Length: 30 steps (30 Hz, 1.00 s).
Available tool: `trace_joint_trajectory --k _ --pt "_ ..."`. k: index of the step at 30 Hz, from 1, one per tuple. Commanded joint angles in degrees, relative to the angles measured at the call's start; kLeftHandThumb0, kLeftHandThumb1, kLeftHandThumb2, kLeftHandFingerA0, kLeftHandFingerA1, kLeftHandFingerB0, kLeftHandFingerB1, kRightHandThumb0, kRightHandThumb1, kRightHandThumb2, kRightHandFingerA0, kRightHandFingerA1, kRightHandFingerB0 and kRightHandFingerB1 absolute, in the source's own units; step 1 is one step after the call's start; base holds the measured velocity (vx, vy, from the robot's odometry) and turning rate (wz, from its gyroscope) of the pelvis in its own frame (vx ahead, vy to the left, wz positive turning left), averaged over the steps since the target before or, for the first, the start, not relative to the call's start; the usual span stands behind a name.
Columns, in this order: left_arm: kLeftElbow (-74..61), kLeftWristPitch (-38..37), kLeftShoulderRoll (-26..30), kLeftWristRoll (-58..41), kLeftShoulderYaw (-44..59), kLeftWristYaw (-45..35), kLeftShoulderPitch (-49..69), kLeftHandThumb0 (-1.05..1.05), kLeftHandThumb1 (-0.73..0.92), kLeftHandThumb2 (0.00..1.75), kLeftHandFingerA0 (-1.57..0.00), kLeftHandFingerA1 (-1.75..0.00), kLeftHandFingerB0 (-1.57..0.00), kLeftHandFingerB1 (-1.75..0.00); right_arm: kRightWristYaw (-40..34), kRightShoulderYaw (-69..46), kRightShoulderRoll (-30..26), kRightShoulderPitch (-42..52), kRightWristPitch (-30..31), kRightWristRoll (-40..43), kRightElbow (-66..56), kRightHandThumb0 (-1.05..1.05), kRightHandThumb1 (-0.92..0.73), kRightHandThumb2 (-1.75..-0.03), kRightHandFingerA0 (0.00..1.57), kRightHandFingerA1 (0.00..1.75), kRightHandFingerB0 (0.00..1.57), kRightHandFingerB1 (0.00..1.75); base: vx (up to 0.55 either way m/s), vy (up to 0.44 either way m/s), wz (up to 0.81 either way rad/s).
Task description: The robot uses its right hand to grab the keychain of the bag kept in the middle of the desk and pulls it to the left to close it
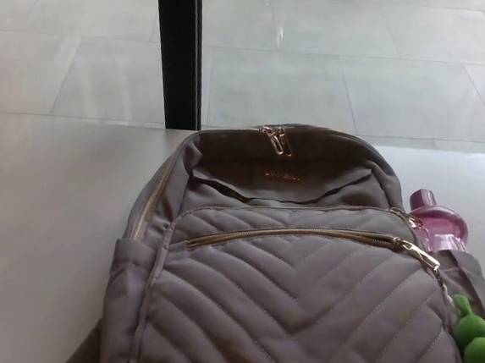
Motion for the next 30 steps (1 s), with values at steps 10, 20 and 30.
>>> trace_joint_trajectory --k 10,20,30 --pt "-0.2 -2.2 0.0 -3.7 2.3 -5.1 -1.7 -0.67 0.53 0.57 -0.51 -1.38 -0.25 -1.20 9.7 -8.5 -2.2 -5.7 6.0 15.1 -31.3 -1.02 -0.54 -0.89 0.45 0.75 0.05 0.58 0.00 0.000 0.00" --pt "0.1 -3.2 0.2 -3.2 2.0 -4.4 -1.8 -0.64 0.35 0.92 -0.70 -1.06 -0.24 -0.79 13.1 0.4 -1.6 -6.1 12.2 21.0 -63.5 -0.69 -0.66 -0.61 0.19 0.39 0.00 0.18 0.00 0.000 0.00" --pt "0.3 -3.0 0.1 -1.8 0.7 -3.4 -1.0 -0.58 0.35 0.91 -0.73 -1.04 -0.29 -0.78 18.4 14.5 -4.2 -2.4 9.3 8.6 -71.8 -0.60 -0.63 -0.59 0.16 0.42 0.00 0.23 0.00 0.000 0.00"
